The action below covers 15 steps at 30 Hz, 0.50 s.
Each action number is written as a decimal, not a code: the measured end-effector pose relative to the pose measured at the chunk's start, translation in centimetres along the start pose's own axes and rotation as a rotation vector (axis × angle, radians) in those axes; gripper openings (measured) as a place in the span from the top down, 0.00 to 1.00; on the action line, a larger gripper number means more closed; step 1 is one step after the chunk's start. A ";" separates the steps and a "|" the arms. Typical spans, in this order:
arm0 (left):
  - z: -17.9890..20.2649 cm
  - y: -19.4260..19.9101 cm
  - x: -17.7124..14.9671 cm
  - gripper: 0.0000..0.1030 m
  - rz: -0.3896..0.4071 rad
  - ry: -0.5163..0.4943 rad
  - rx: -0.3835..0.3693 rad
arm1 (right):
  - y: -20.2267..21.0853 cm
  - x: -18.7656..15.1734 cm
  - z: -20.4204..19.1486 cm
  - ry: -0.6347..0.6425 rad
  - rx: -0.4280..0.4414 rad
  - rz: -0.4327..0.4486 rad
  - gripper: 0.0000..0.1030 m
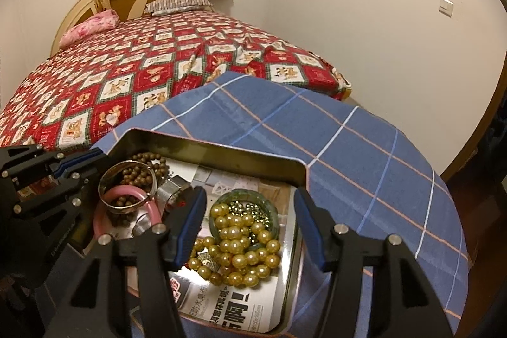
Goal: Organize jewelry
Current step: 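Lower both items into the tin box and open both tools, then withdraw both tools toward the pearl necklace and dark bead bracelet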
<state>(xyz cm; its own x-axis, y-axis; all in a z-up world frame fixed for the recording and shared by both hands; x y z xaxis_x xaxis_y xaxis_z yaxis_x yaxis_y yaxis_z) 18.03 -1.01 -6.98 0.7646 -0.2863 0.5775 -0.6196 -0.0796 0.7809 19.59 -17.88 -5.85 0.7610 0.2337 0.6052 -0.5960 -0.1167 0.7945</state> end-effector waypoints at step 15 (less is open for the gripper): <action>0.2 2.4 -0.3 0.24 0.052 -0.005 0.038 | 1.2 -0.7 0.0 -0.011 -0.010 0.021 0.32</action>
<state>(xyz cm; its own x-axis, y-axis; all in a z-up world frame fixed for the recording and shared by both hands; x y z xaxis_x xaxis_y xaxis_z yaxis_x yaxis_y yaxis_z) 16.31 -1.33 -5.35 0.7302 -0.2956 0.6161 -0.6651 -0.1010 0.7399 18.34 -18.16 -5.29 0.7509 0.2202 0.6227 -0.6147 -0.1121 0.7808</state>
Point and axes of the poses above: each gripper's, at about its wrist camera, not at the fingertips, and y roughly against the way its jaws point, z to its right, x to its top, the point moved 2 cm from there along -y, roughly the way its jaws point, and after that the axes turned 9 degrees about -z, right-handed, at the moved point
